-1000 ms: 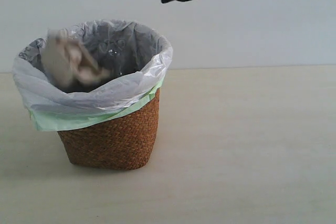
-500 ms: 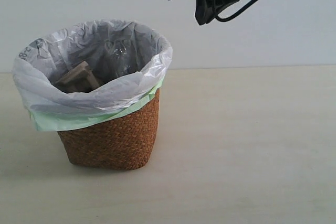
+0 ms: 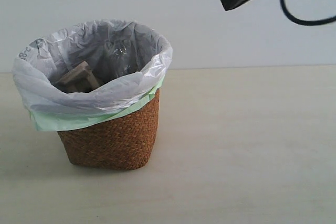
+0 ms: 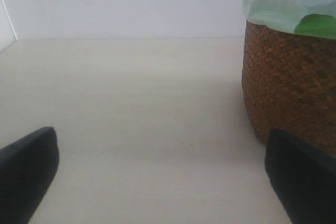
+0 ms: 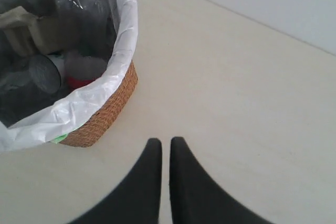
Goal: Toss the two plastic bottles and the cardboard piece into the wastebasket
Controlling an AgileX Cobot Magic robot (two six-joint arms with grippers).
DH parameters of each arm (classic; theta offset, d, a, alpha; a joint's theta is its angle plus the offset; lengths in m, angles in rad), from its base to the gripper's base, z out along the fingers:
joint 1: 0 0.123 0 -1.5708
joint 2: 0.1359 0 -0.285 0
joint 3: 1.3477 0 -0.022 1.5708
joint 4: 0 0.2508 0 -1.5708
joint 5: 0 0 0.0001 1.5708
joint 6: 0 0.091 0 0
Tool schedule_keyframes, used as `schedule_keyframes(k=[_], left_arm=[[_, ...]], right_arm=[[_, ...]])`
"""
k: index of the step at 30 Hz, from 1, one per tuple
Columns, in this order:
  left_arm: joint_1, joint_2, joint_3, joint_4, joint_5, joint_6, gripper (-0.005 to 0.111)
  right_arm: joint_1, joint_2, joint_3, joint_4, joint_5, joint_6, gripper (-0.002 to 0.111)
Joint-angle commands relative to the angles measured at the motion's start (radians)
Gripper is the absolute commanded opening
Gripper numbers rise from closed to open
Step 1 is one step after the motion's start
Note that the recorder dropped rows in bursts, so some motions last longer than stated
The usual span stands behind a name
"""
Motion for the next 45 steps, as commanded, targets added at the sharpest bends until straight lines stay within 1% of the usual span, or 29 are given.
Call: schedule_keyframes(k=[1, 4, 13, 28, 33, 45], left_arm=[[-0.007, -0.003, -0.004, -0.002, -0.008, -0.009, 0.108], [-0.007, -0.003, -0.004, -0.002, -0.008, -0.009, 0.108], [-0.007, -0.003, -0.004, -0.002, -0.008, -0.009, 0.108], [-0.007, -0.003, -0.004, -0.002, -0.008, -0.009, 0.108], [-0.007, -0.003, -0.004, -0.002, -0.008, -0.009, 0.108], [-0.007, -0.003, -0.004, -0.002, -0.008, -0.009, 0.108]], right_arm=[[0.002, -0.163, 0.181, -0.010, -0.159, -0.004, 0.000], [0.002, -0.269, 0.273, -0.010, -0.231, -0.004, 0.000], [0.002, -0.599, 0.460, -0.016, -0.330, -0.022, 0.000], [0.002, -0.996, 0.650, -0.021, -0.335, -0.028, 0.000], [0.002, -1.070, 0.673, -0.013, -0.274, 0.014, 0.000], [0.002, -1.108, 0.673, 0.010, -0.274, 0.014, 0.000]])
